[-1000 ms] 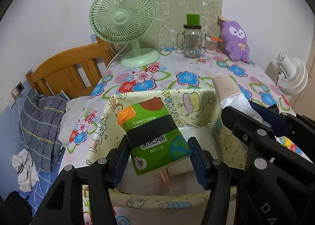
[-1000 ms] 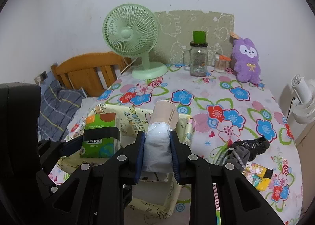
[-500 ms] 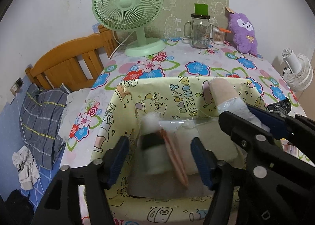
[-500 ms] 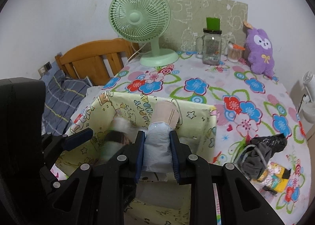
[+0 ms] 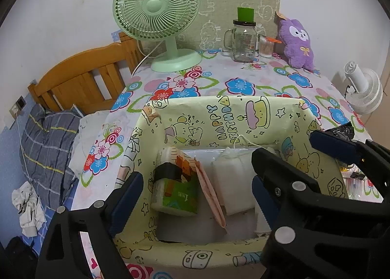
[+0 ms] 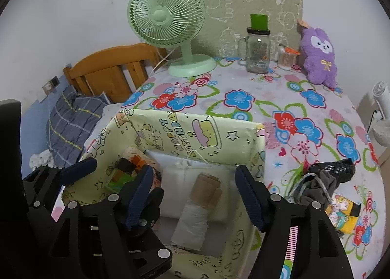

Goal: Organize soft objects
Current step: 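Open left tool over the box dropping the tissue pack while right tool releases the white roll, then withdraw both open tools from the box toward the remaining table items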

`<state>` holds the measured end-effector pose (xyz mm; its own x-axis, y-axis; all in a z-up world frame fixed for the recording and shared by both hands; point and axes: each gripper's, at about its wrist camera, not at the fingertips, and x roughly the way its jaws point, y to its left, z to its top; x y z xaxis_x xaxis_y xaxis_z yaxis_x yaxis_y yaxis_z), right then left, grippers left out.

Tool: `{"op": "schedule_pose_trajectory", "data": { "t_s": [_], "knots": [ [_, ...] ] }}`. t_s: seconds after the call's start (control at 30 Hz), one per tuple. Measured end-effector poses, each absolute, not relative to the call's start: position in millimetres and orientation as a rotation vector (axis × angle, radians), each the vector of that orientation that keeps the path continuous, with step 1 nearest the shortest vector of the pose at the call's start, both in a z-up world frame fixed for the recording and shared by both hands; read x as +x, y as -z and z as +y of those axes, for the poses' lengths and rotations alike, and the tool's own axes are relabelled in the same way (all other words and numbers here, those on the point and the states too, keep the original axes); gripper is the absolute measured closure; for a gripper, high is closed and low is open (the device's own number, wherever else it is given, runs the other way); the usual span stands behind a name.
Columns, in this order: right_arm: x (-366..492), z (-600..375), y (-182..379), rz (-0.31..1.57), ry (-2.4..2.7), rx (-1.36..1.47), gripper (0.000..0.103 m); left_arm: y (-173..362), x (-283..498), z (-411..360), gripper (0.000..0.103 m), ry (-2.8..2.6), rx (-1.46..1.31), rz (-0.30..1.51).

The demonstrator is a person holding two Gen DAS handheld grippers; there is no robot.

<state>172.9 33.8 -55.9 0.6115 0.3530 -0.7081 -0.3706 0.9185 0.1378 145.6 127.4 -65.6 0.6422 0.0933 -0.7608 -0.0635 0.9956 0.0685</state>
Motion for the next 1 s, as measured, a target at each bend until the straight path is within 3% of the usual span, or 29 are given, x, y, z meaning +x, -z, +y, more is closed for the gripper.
{"op": "schedule_pose_trajectory", "data": {
  "t_s": [1.0],
  "knots": [
    [128,-20,8,0.661,-0.322,-0.018,0.017,21,109,79,0.004,-0.067,0.064,0.728]
  ]
}}
